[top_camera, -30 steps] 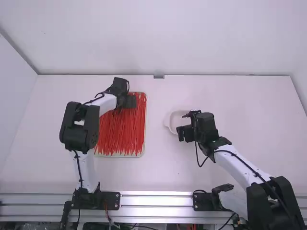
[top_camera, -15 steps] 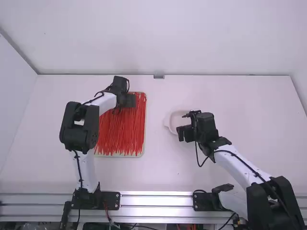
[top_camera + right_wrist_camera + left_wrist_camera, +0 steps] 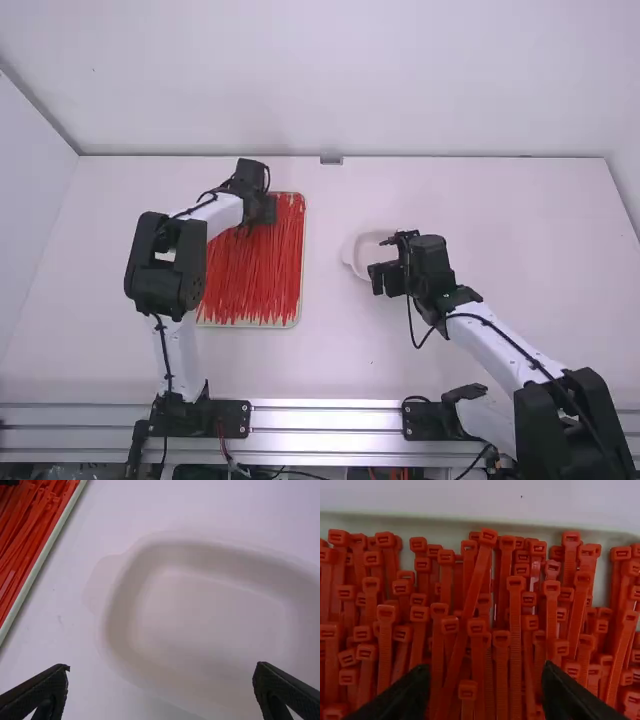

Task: Fasten the cable tie

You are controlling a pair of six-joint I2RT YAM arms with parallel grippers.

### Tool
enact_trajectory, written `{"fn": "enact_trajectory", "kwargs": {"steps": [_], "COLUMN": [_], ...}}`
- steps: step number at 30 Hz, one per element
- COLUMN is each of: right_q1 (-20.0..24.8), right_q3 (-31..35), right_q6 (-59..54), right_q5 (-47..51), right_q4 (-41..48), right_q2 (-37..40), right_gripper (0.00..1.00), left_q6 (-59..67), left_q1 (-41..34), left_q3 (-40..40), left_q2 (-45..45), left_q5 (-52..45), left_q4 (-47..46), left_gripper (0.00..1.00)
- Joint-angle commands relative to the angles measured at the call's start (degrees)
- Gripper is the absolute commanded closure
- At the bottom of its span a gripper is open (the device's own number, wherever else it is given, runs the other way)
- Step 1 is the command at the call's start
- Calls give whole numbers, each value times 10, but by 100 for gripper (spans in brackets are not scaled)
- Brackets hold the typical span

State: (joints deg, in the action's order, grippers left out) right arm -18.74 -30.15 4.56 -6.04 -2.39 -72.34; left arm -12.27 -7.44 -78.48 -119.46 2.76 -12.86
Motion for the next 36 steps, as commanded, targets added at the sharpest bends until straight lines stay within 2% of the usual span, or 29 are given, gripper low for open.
{"fn": "enact_trajectory", "kwargs": {"steps": [1,10,17,22,26,33,36], "right_q1": [-1,-1,-1,-1,-1,-1,-1], "right_q3": [-17,-17,-17,-17,-17,-17,-17], "right_q6": [1,-1,-1,0,0,0,0], "right_q5": [1,1,0,0,0,0,0], "right_q4": [0,0,0,0,0,0,0], "right_q2": [-3,-3,-3,-3,-3,-3,-3], "right_gripper": [2,2,2,2,2,2,2], "left_q6": [-2,-3,-3,-3,-3,-3,-3], "left_q1": [-3,-8,-8,-8,-8,-8,-8], "left_q3": [-14,-14,-14,-14,-14,-14,-14], "left_q2": [-1,-1,-1,-1,-1,-1,-1], "left_q5": [-7,-8,-3,-3,-3,-3,-3], "left_q4": [-5,-14,-15,-15,-15,-15,-15], "left_gripper": [43,49,61,64,73,73,78]}}
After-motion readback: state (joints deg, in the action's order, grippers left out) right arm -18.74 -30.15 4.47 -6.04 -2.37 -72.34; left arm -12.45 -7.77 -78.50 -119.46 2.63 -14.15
